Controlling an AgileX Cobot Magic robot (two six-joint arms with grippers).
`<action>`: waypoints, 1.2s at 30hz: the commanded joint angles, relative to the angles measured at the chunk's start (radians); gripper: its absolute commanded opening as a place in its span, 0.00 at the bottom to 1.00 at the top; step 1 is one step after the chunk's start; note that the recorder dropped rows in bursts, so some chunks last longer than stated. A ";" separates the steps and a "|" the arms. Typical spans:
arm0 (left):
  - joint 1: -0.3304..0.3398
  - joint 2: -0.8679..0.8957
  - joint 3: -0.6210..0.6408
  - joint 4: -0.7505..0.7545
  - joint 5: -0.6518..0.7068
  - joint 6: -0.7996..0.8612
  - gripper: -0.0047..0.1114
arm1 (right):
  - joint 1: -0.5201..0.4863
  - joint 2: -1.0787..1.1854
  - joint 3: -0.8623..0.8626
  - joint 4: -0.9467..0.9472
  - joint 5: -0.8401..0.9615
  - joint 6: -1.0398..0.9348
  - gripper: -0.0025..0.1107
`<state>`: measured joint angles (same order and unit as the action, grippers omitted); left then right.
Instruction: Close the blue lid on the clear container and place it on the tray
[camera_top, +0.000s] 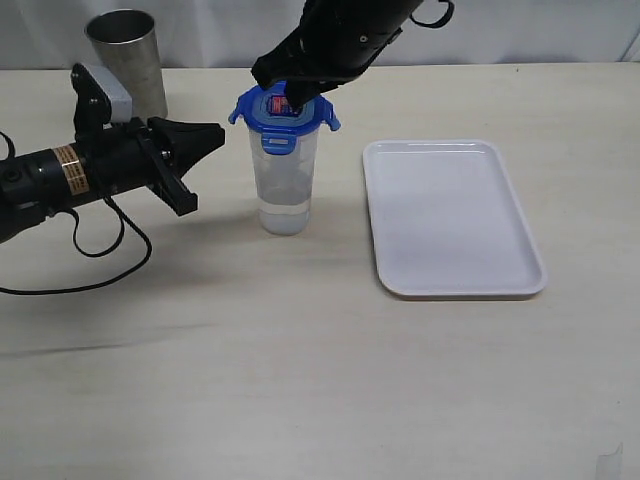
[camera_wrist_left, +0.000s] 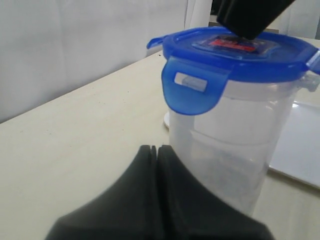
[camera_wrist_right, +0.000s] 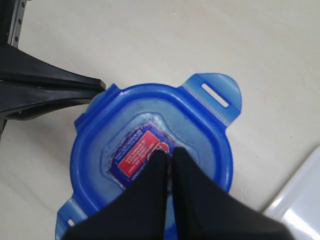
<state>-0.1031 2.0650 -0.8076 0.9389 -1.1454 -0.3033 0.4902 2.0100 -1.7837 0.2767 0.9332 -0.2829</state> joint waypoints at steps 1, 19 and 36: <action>-0.002 0.001 -0.008 -0.013 -0.013 0.014 0.04 | 0.002 0.016 0.005 -0.036 0.033 -0.021 0.06; -0.002 0.001 -0.010 -0.046 -0.013 0.019 0.04 | 0.002 0.006 0.005 0.183 -0.109 -0.231 0.06; -0.002 0.001 -0.010 -0.044 -0.018 0.019 0.04 | 0.002 0.030 0.005 0.187 -0.087 -0.225 0.06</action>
<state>-0.1031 2.0650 -0.8122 0.9032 -1.1454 -0.2846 0.4902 2.0399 -1.7806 0.4631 0.8408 -0.5083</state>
